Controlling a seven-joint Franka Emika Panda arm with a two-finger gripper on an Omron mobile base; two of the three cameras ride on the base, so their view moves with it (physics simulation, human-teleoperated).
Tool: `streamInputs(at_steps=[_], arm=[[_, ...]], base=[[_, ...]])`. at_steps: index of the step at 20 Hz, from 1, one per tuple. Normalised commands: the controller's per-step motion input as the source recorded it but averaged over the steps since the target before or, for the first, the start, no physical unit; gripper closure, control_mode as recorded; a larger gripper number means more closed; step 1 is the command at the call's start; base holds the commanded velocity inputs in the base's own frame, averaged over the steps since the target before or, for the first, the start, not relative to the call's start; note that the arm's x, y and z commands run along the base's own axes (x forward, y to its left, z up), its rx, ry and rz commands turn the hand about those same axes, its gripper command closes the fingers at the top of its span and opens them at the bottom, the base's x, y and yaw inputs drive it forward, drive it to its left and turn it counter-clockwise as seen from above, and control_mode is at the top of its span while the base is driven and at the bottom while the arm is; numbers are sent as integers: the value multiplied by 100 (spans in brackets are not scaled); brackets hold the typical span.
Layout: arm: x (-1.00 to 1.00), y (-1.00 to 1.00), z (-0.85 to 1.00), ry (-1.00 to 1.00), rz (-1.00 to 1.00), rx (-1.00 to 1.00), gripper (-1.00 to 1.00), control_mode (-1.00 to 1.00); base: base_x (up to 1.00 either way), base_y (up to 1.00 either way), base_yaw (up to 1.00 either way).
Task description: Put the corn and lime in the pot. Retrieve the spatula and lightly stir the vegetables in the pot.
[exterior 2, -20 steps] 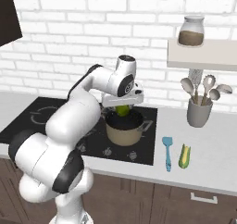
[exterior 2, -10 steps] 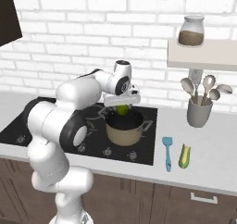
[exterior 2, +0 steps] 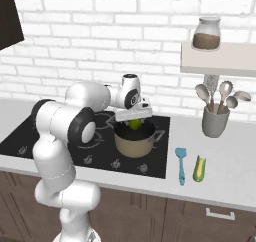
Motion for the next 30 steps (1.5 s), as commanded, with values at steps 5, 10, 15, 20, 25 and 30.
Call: streamInputs(at_steps=[5, 10, 15, 20, 25, 30], arm=[[20, -39, -48, 0, -3, -1, 100, -100], [7, -31, -40, 0, 0, 0, 100, -100], [-21, 3, -14, 0, 0, 0, -100, -100], [-60, 18, 16, -3, 0, 0, -100, -100], [-37, 7, 43, -5, 0, 0, -100, -100], [-15, 18, 59, -9, 0, 0, -100, -100]], base=[[0, 0, 0], [0, 0, 0], [0, 0, 0], [0, 0, 0], [0, 0, 0], [0, 0, 0]])
